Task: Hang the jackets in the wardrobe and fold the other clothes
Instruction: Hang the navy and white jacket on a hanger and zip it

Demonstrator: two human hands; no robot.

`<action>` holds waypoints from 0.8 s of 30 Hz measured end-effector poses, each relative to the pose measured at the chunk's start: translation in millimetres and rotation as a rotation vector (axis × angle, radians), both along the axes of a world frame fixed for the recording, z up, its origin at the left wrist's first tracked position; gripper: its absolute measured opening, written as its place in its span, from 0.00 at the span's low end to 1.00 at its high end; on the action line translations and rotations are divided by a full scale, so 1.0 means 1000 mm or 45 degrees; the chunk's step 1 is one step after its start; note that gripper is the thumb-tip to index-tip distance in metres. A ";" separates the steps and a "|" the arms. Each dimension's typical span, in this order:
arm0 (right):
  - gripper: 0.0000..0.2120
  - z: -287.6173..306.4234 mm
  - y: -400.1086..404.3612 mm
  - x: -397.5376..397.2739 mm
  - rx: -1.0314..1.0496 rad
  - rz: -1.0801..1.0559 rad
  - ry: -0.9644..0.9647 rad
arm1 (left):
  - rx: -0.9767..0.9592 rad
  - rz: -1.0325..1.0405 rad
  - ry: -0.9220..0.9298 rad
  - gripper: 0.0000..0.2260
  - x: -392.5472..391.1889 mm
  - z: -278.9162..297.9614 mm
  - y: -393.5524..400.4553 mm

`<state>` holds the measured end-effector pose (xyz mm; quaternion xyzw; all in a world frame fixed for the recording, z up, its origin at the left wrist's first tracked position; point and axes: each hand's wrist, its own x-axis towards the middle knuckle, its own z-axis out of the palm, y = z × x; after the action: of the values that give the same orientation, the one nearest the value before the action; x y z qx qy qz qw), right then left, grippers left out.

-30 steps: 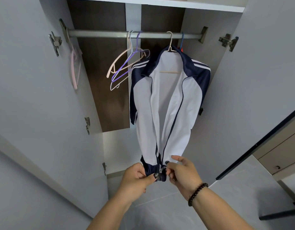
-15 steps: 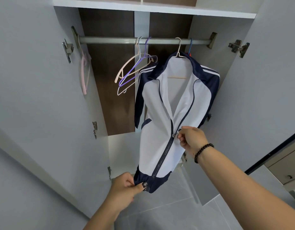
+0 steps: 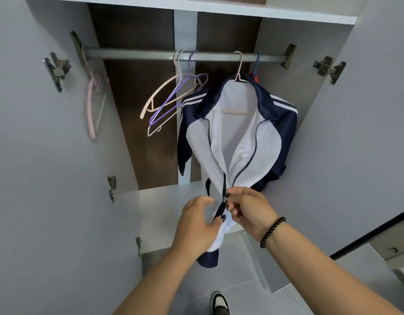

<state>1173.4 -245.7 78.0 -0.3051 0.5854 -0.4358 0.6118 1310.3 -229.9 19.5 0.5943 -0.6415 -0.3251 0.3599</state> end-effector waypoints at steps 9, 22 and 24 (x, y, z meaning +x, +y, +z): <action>0.09 0.002 -0.079 -0.048 0.111 -0.049 -0.065 | 0.089 -0.005 -0.067 0.12 -0.044 -0.013 -0.075; 0.09 0.013 -0.182 -0.099 0.077 0.154 -0.043 | 0.356 0.243 -0.200 0.08 -0.063 -0.041 -0.133; 0.09 0.012 -0.185 -0.101 0.075 0.214 -0.051 | 0.228 0.255 -0.072 0.09 -0.077 -0.026 -0.144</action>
<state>1072.7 -430.5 90.2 -0.3261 0.5580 -0.3714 0.6666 1233.0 -373.7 -6.3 0.6941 -0.5573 -0.3266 0.3178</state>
